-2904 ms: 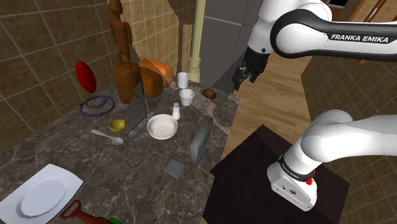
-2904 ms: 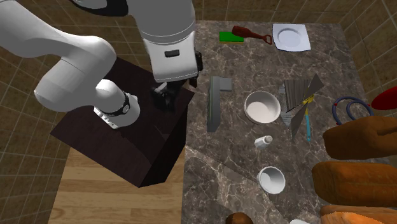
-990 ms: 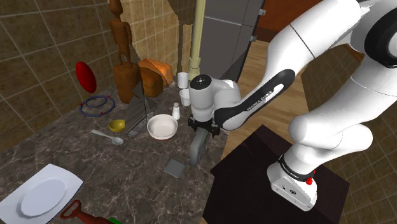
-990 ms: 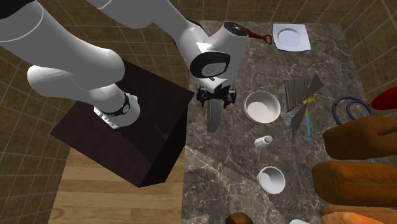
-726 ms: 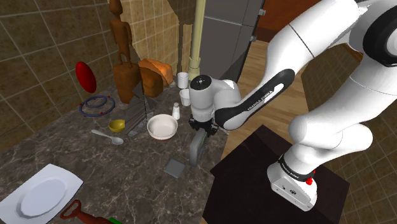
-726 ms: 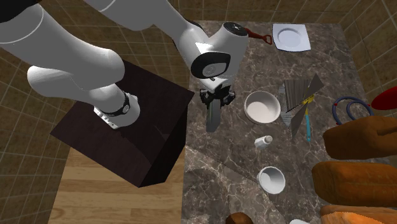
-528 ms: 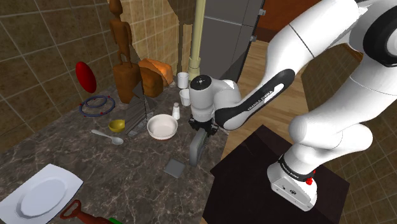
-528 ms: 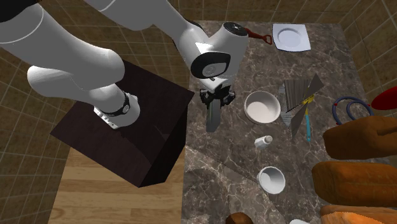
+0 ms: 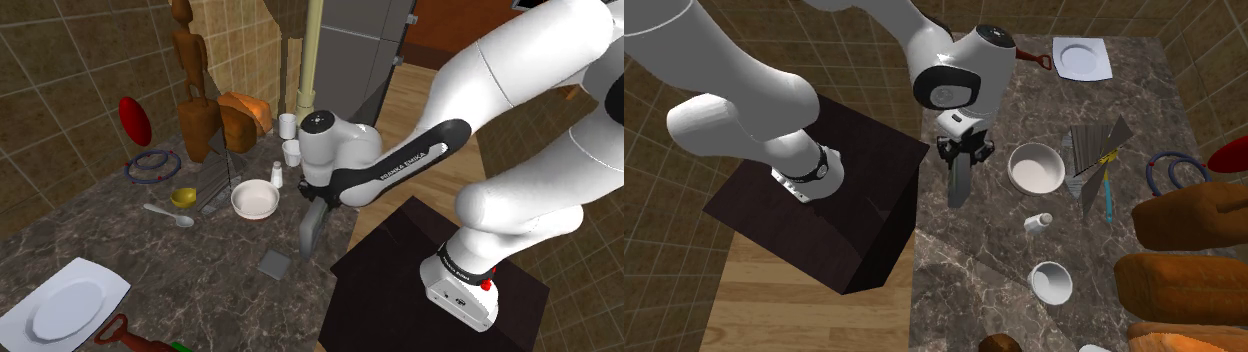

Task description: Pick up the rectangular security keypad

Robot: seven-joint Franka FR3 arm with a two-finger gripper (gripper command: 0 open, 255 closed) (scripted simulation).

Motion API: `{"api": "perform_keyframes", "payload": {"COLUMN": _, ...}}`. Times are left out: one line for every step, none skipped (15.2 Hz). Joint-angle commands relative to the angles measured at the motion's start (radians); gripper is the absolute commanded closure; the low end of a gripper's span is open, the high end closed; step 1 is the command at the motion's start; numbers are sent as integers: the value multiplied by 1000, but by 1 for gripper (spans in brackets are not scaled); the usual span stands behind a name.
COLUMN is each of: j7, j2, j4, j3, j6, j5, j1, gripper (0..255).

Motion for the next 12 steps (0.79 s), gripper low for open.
{"api": "perform_keyframes", "payload": {"j7": -52, "j2": -43, "j4": 9, "j3": -56, "j6": -25, "j5": 64, "j1": 59, "gripper": 255}}
{"api": "perform_keyframes", "payload": {"j7": -73, "j2": -63, "j4": 12, "j3": -79, "j6": -39, "j5": 88, "j1": 83, "gripper": 255}}
{"api": "perform_keyframes", "payload": {"j7": -92, "j2": -81, "j4": 16, "j3": -101, "j6": -53, "j5": 110, "j1": 104, "gripper": 255}}
{"api": "perform_keyframes", "payload": {"j7": -109, "j2": -98, "j4": 20, "j3": -121, "j6": -68, "j5": 128, "j1": 124, "gripper": 255}}
{"api": "perform_keyframes", "payload": {"j7": -124, "j2": -115, "j4": 24, "j3": -139, "j6": -83, "j5": 145, "j1": 141, "gripper": 255}}
{"api": "perform_keyframes", "payload": {"j7": -138, "j2": -130, "j4": 28, "j3": -157, "j6": -98, "j5": 159, "j1": 157, "gripper": 255}}
{"api": "perform_keyframes", "payload": {"j7": -151, "j2": -144, "j4": 32, "j3": -173, "j6": -113, "j5": 173, "j1": 172, "gripper": 255}}
{"api": "perform_keyframes", "payload": {"j7": -164, "j2": -158, "j4": 37, "j3": -188, "j6": -128, "j5": 185, "j1": 185, "gripper": 255}}
{"api": "perform_keyframes", "payload": {"j7": -175, "j2": -171, "j4": 42, "j3": -202, "j6": -143, "j5": 195, "j1": 197, "gripper": 255}}
{"api": "perform_keyframes", "payload": {"j7": -185, "j2": -184, "j4": 48, "j3": -216, "j6": -158, "j5": 205, "j1": 209, "gripper": 255}}
{"api": "perform_keyframes", "payload": {"j7": -187, "j2": -186, "j4": 48, "j3": -218, "j6": -160, "j5": 206, "j1": 210, "gripper": 255}}
{"api": "perform_keyframes", "payload": {"j7": -187, "j2": -186, "j4": 48, "j3": -218, "j6": -160, "j5": 206, "j1": 210, "gripper": 255}}
